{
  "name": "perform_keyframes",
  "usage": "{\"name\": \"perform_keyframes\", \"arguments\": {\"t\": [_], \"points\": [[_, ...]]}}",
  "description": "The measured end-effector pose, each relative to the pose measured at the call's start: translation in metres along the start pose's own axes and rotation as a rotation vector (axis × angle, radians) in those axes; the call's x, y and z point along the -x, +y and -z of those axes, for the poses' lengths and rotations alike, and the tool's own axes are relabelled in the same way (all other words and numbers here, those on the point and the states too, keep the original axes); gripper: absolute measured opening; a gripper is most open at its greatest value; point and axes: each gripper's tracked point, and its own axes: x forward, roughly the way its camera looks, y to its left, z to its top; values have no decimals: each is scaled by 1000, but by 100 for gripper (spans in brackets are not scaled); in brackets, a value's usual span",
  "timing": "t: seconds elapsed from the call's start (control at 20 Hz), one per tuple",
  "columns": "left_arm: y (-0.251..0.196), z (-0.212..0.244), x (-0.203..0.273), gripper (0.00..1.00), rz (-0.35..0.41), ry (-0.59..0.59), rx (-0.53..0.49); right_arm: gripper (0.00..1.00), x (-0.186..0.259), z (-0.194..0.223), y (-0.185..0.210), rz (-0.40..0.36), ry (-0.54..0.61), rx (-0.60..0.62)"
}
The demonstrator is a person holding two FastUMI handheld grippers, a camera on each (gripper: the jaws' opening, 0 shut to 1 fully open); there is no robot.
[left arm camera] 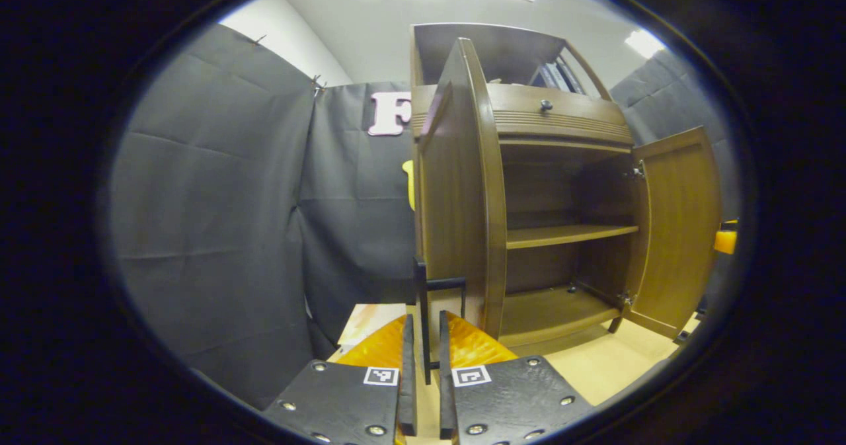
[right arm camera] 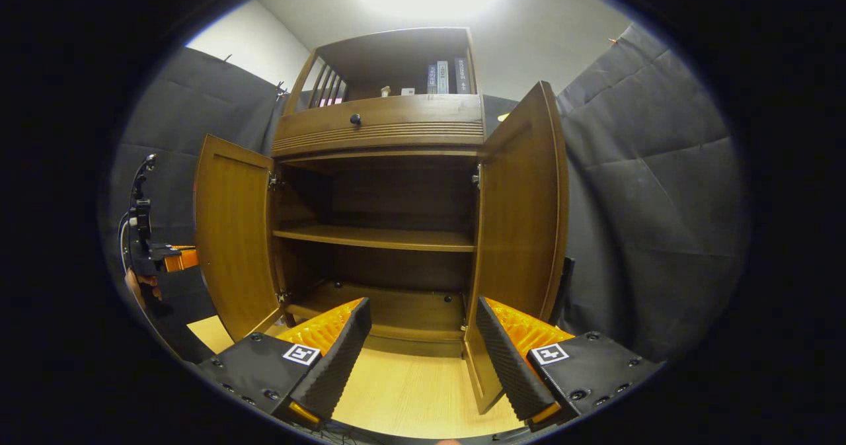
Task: Open the right door of the double-door shoe cabinet with the right hand, and open the left door with the left hand.
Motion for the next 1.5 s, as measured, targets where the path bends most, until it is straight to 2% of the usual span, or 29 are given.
{"name": "perform_keyframes", "arguments": {"t": [0.1,0.2,0.25,0.3,0.35,0.45,0.6,0.65,0.85,0.9,1.0,1.5], "points": [[16,0,2,15,-30,-6,-10,100,-3,-1,5,-3,-1,-5],[32,-1,5,17,-57,-7,-12,100,-6,1,10,-8,1,-10],[41,-3,7,17,-73,-8,-15,97,-7,1,11,-9,1,-11],[48,-3,9,15,-89,-10,-19,100,-8,1,14,-12,1,-14],[56,-4,13,15,-105,-12,-22,97,-9,0,16,-15,-1,-16],[71,-6,18,15,-140,-17,-27,100,-11,-1,19,-19,-6,-17],[73,-10,21,17,-142,-27,-24,97,-11,-6,21,-21,-13,-15],[72,-14,24,17,-143,-34,-33,100,-11,-7,20,-18,-14,-13],[54,-29,40,17,-115,-59,-20,100,-6,-17,13,24,-26,14],[47,-35,44,14,-103,-64,-15,100,-3,-20,10,38,-30,20],[32,-42,52,16,-81,-71,-13,100,3,-28,7,57,-44,23],[-26,-82,90,17,37,-132,-17,96,29,-49,-8,116,-98,-20]]}}
